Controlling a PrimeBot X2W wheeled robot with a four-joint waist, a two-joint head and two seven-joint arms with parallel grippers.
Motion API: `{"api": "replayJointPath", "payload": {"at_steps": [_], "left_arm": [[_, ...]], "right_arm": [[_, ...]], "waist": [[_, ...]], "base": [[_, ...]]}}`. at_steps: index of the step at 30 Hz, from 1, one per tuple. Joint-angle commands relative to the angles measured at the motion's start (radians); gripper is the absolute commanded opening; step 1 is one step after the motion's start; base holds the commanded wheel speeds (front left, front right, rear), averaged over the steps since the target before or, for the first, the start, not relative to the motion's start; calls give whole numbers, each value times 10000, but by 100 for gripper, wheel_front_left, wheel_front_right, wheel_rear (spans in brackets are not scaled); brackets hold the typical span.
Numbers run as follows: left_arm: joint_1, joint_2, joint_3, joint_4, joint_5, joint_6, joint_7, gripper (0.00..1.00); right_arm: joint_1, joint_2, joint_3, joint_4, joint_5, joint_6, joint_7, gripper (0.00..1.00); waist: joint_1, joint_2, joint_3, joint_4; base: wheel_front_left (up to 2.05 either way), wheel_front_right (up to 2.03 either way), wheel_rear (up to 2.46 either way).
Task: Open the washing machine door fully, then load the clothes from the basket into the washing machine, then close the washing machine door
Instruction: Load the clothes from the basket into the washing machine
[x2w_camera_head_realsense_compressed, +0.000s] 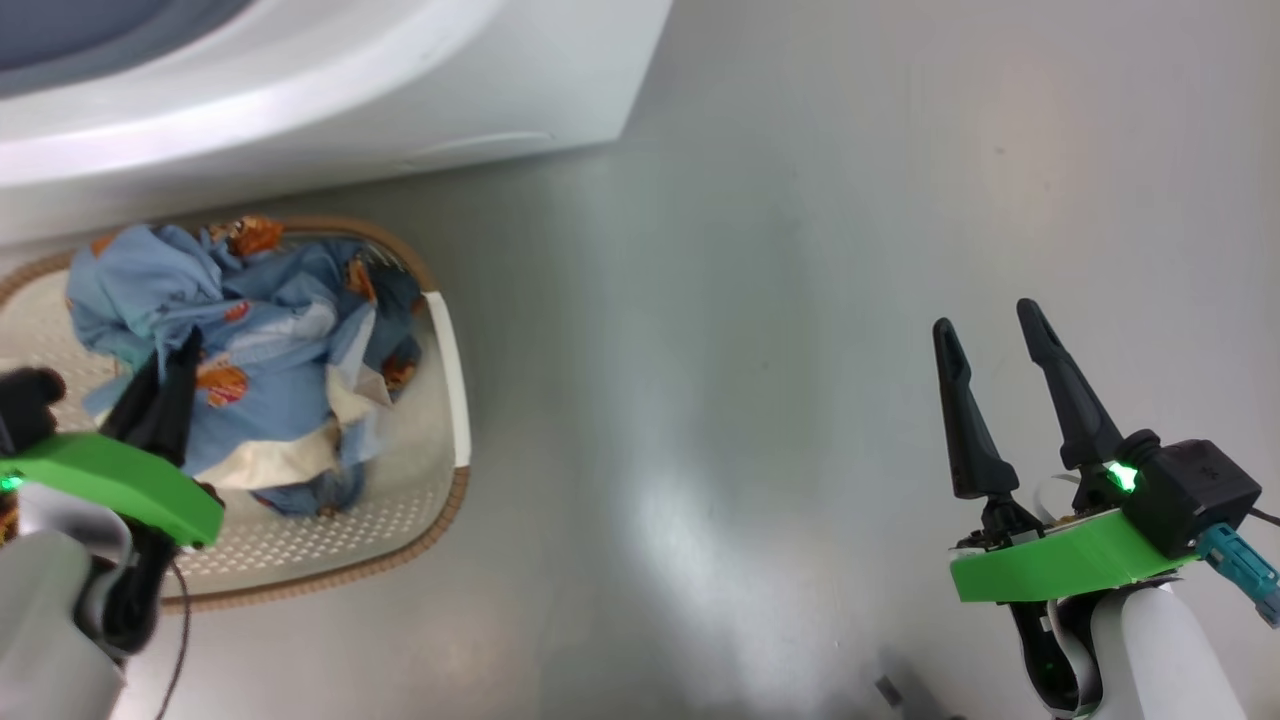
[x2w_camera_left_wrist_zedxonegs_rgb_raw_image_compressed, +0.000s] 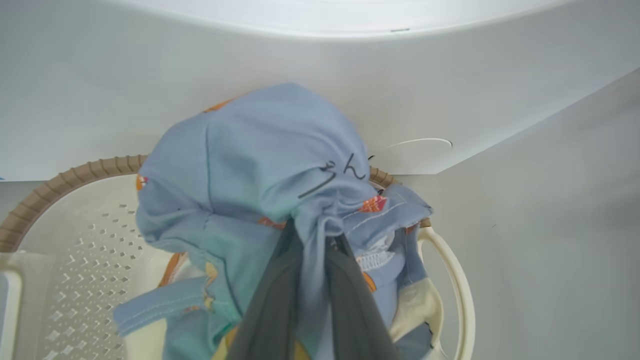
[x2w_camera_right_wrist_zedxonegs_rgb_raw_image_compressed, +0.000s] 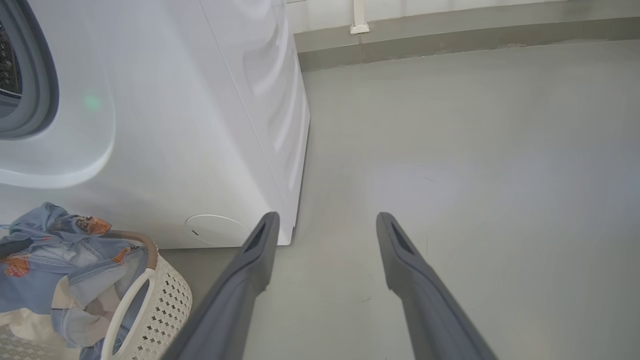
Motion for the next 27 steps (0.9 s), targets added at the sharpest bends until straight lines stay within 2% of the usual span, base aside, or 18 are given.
{"api": "replayJointPath", "payload": {"at_steps": [1,19,27], "left_arm": [[426,280,660,-251,304,-31,-123,0],[3180,-1208,4826,-2570,3680,-31,-123,0],[3979,-1770,5916,-3540,4920,-31,-124,0]], "right_arm": [[34,-45,271,-86,-28,62,-46,100],[308,-45,106,802,82,62,-46,100],[536,-45,64,1042,88,62,-46,100]], "waist": [[0,0,-716,441],[0,0,-3330,1089],[0,0,-4216,1183]], "base": [[0,0,0],[0,0,0],[0,0,0]]}}
